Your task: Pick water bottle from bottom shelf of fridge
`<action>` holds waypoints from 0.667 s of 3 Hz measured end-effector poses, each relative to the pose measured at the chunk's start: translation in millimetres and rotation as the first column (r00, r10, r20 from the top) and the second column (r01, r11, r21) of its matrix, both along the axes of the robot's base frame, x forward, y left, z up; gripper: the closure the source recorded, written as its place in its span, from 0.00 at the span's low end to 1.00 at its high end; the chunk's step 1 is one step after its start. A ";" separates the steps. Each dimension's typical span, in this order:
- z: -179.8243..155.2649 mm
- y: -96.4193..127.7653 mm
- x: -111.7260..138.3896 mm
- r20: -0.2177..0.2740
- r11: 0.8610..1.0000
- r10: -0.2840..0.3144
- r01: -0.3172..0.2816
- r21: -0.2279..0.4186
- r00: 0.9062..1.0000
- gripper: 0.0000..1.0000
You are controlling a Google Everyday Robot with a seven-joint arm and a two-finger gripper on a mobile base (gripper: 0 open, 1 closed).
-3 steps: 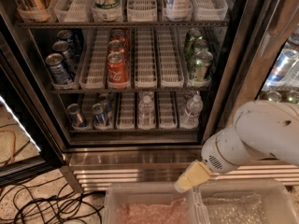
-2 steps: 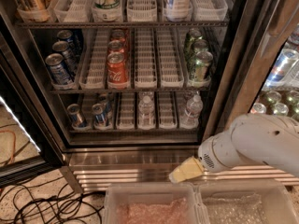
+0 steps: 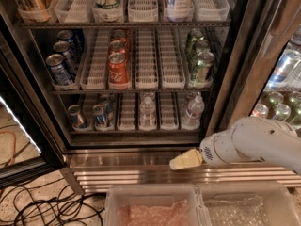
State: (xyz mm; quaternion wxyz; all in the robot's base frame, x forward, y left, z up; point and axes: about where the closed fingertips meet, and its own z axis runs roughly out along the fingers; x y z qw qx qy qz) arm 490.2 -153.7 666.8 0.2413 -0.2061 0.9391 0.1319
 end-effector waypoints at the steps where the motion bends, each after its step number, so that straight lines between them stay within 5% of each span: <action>1: 0.7 1.7 2.5 -0.005 1.000 0.011 -0.011 0.004 1.000 0.00; 2: -2.1 6.1 3.1 0.004 0.999 -0.006 0.006 0.034 1.000 0.00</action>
Offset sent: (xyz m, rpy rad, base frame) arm 0.0040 0.0097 -0.0066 0.0779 -0.0114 -0.0331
